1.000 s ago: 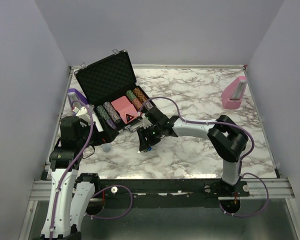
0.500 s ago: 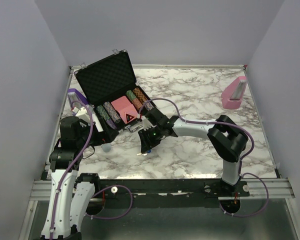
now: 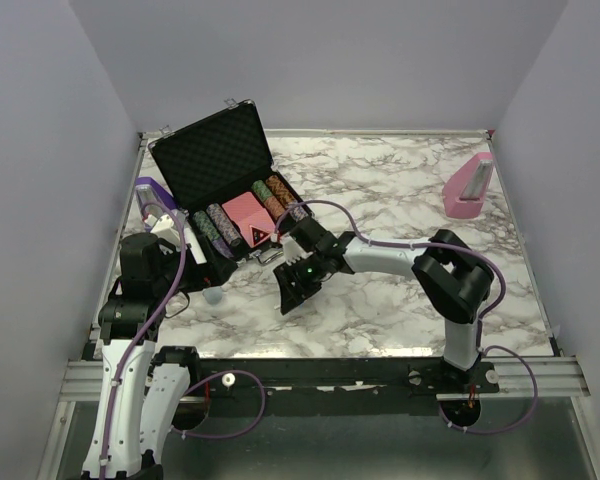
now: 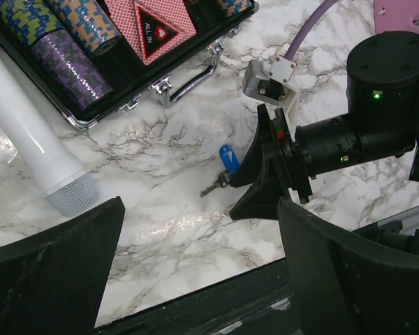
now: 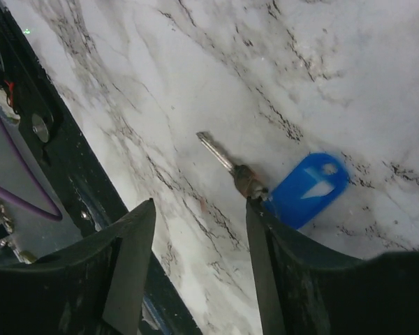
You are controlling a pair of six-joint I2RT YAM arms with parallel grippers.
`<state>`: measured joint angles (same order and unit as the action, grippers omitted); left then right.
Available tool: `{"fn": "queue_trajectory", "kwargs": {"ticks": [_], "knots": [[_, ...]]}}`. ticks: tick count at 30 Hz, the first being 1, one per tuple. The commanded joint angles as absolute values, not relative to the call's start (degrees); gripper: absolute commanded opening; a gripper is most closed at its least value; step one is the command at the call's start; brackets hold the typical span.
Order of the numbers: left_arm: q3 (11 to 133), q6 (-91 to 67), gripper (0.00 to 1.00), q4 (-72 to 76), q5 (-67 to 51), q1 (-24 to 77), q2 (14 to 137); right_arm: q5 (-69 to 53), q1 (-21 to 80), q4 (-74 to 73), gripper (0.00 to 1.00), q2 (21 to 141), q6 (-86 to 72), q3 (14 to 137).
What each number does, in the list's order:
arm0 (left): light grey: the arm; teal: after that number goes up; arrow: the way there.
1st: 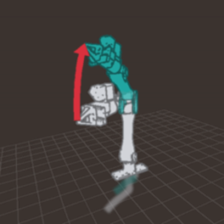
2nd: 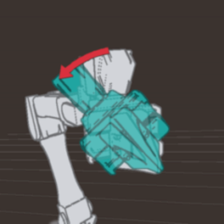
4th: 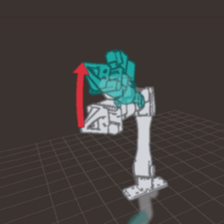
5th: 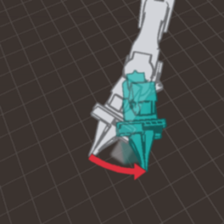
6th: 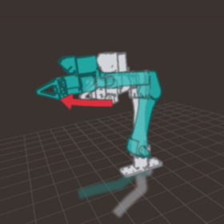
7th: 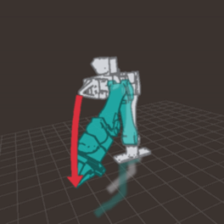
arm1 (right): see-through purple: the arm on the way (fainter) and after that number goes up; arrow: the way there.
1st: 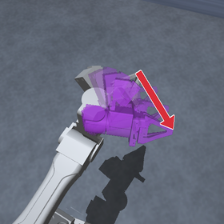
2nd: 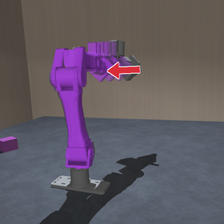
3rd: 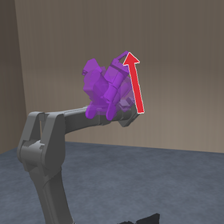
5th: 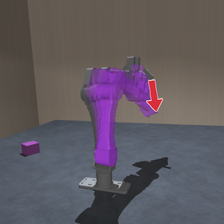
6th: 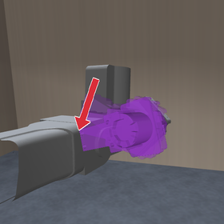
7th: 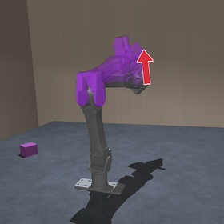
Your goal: Remove the keys from the keyring
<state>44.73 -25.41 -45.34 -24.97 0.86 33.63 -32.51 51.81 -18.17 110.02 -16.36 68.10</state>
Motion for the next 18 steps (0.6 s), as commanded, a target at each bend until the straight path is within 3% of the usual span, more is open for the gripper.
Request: {"fn": "queue_trajectory", "kwargs": {"ticks": [1,4,12,18], "knots": [[44.21,-25.93,0.99,-44.56,-23.82,0.79,32.96,-32.52,52.03,-19.86,0.71,110.92,-14.15,70.66],[44.21,-25.93,0.99,-44.47,-23.91,0.70,33.13,-31.64,52.03,-20.56,0.79,110.83,-12.75,72.15],[44.21,-25.84,0.99,-44.56,-23.82,0.79,33.14,-31.38,52.03,-23.46,0.79,110.30,-9.93,76.02],[43.60,-25.58,0.99,-43.42,-26.00,0.79,33.13,-24.61,52.03,-19.71,0.79,106.63,-19.67,72.35]]}}
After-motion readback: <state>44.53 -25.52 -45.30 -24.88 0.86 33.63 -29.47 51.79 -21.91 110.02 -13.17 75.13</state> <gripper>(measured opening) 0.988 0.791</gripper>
